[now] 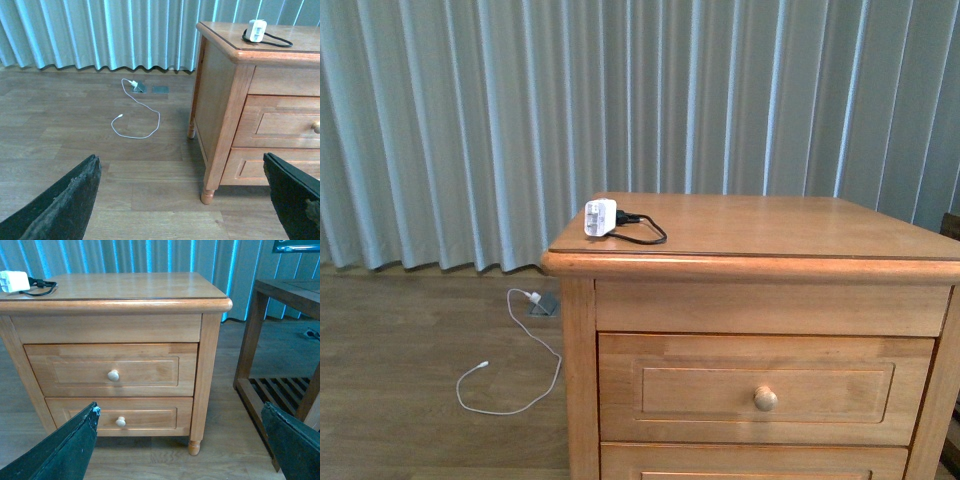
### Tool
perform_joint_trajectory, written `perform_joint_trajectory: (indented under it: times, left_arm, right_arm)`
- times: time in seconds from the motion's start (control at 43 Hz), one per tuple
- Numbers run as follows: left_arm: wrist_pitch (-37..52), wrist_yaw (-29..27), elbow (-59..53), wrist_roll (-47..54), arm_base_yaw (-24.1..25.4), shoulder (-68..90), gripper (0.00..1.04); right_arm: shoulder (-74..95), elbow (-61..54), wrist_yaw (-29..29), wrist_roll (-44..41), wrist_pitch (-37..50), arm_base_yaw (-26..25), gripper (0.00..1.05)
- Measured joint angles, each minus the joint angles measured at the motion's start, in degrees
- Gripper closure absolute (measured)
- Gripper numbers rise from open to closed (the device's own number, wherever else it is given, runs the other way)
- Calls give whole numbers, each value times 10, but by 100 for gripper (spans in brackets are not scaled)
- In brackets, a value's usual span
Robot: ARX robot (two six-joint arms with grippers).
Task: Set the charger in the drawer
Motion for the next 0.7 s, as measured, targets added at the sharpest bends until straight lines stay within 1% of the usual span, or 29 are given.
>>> perform_joint_trajectory:
  times: [0.698]
  left_arm:
    - [0, 0, 0, 0, 0, 0, 6]
  right_arm:
    - [0, 0, 0, 0, 0, 0, 8]
